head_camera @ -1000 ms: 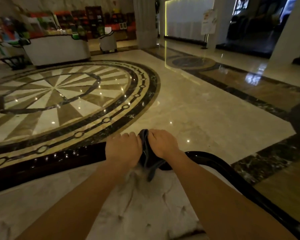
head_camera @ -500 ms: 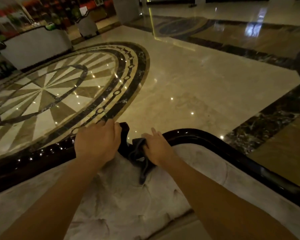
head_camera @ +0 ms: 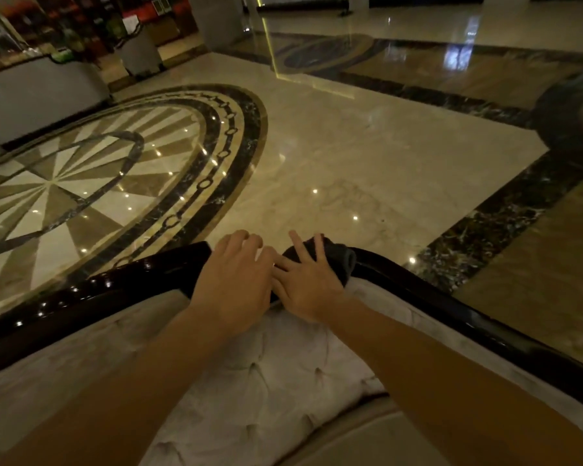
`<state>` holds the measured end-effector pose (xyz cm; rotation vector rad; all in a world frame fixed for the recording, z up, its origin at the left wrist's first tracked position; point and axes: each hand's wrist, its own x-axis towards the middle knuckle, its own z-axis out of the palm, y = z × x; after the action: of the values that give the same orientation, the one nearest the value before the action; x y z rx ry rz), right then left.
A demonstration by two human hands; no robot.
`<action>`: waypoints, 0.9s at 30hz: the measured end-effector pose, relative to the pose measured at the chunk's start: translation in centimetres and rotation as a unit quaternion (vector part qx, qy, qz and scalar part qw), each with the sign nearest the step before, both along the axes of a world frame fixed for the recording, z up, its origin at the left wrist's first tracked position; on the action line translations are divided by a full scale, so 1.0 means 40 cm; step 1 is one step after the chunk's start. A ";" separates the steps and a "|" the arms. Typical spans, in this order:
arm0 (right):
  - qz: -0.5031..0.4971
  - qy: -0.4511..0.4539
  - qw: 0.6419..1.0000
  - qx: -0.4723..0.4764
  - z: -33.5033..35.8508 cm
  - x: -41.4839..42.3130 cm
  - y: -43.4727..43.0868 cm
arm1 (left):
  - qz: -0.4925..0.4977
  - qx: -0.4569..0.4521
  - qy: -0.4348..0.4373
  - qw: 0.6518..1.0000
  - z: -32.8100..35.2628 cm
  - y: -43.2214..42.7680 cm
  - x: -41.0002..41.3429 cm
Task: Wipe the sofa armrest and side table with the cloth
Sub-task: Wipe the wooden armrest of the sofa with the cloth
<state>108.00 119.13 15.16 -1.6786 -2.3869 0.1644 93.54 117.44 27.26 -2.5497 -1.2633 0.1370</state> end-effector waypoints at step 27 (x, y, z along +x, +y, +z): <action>-0.407 0.015 0.908 -0.094 -0.222 0.655 -0.719 | -0.093 -0.183 0.096 0.974 -0.471 -0.320 0.829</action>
<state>134.19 90.35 6.27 -2.5662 -1.4897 0.2732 126.69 104.65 8.43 -2.8590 -0.9950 0.6137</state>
